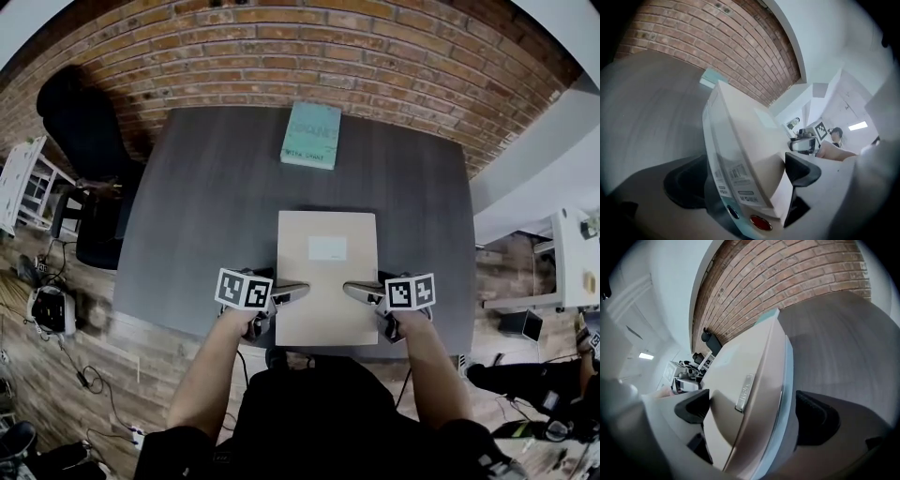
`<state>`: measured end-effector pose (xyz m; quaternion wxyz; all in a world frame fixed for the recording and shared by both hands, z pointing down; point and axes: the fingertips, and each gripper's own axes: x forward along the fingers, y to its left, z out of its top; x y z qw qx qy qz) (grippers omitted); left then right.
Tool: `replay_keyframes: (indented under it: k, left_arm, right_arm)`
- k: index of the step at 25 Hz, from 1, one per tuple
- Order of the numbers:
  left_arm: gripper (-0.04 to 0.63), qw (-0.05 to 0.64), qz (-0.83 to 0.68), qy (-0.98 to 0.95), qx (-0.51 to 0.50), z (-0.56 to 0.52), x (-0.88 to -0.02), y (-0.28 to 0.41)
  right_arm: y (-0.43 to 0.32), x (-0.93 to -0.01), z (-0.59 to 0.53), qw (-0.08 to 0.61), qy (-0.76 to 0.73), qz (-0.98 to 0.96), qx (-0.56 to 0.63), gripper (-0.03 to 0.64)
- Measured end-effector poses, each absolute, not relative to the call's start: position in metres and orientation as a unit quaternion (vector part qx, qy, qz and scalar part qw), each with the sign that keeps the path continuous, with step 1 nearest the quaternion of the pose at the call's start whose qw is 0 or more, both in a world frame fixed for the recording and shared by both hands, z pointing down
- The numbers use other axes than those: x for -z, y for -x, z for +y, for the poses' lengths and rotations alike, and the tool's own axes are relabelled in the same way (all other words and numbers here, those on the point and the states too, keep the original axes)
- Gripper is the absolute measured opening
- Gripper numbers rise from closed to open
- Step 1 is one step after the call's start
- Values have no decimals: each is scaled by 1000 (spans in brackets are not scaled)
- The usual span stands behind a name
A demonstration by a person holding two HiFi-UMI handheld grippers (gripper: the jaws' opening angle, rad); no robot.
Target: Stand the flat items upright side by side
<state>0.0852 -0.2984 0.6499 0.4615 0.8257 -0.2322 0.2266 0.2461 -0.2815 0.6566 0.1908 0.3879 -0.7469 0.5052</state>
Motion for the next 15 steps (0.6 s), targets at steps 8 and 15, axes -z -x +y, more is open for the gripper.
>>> replay_keyframes:
  k: [8, 15]
  left_arm:
    - [541, 538, -185, -800, -190, -292, -666, -94]
    - [566, 576, -150, -788, -161, -290, -671, -100]
  right_arm:
    - [-235, -675, -276, 156, -312, -728, -590, 588]
    - [-231, -677, -276, 162, -278, -727, -606, 591]
